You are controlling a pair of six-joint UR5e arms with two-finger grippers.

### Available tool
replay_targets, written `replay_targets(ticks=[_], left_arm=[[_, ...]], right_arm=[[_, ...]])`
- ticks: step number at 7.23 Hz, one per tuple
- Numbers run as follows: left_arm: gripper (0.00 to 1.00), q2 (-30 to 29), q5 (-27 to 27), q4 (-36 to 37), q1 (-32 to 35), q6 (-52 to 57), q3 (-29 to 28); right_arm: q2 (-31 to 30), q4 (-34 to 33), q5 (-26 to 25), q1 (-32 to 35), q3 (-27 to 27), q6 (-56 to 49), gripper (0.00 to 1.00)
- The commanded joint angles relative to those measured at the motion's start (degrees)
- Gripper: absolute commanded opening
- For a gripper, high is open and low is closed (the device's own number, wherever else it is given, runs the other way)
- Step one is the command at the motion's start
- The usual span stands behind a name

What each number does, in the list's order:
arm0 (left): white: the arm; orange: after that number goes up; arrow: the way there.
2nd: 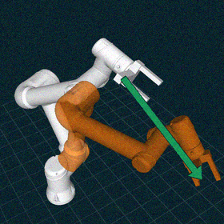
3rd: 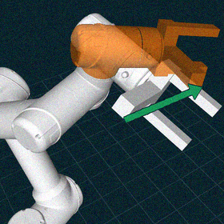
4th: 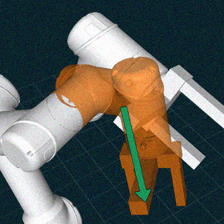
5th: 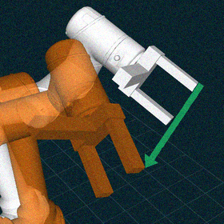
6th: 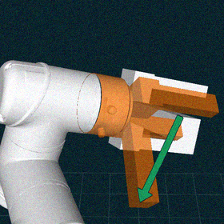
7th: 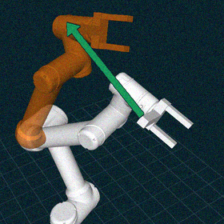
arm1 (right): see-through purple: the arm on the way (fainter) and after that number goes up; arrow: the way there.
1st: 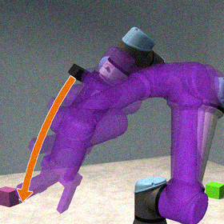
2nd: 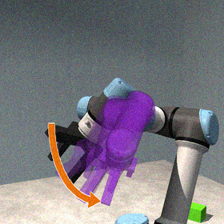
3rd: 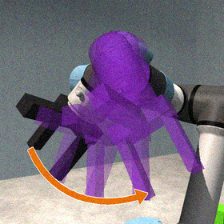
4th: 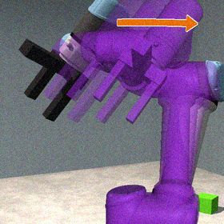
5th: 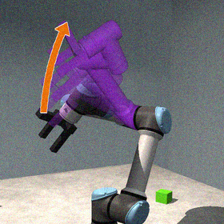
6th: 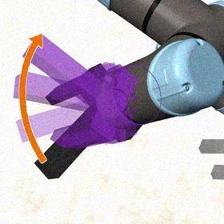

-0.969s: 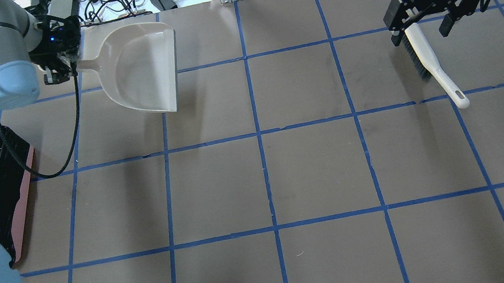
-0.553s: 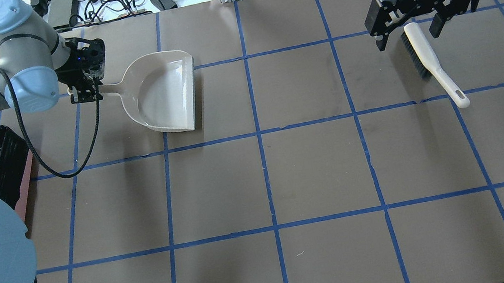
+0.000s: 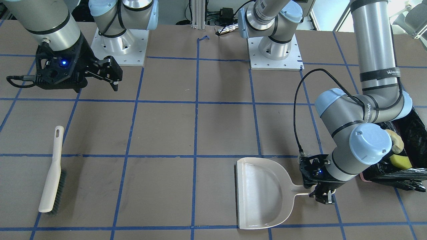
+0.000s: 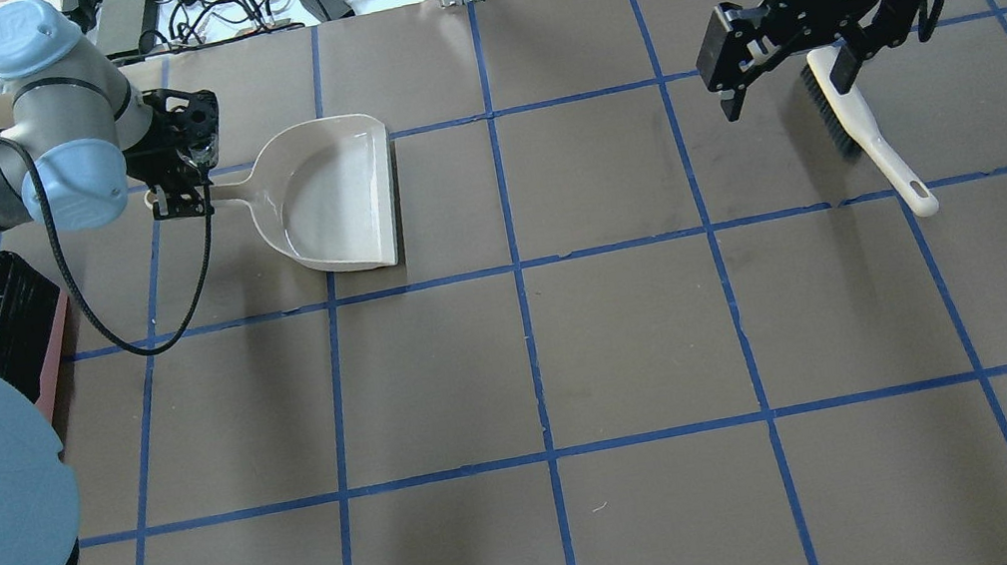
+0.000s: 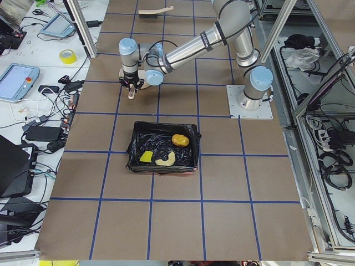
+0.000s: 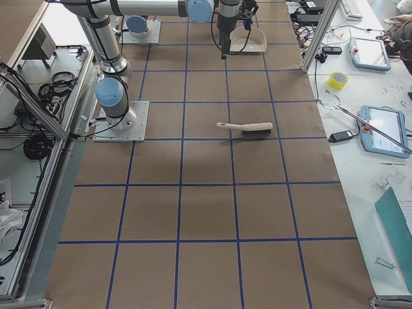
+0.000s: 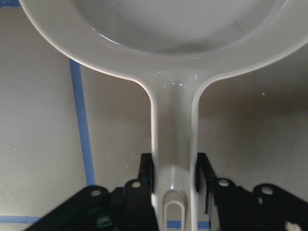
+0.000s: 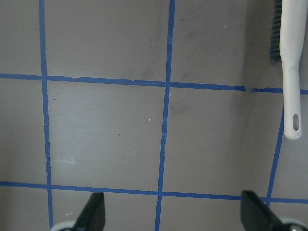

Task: Sweep and dump trash into bin

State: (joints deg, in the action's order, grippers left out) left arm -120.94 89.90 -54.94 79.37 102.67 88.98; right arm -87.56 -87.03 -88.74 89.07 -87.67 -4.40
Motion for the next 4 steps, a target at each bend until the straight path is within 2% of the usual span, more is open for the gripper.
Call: replay_targets(ticks=[1,3,4], left_arm=[[0.0,0.2,1.0,0.0,0.0,0.5,0.2],[0.0,-0.1,1.2,0.1,0.0,1.7,0.6],[0.3,-0.1,1.2,0.5,0.0,0.7,0.9]], right_arm=[[0.2,-0.1,0.8,0.1,0.0,0.0,0.99],[0.2,0.0,1.0,0.1,0.0,0.1,0.99],[0.2,0.0,1.0,0.1,0.0,0.1,1.0]])
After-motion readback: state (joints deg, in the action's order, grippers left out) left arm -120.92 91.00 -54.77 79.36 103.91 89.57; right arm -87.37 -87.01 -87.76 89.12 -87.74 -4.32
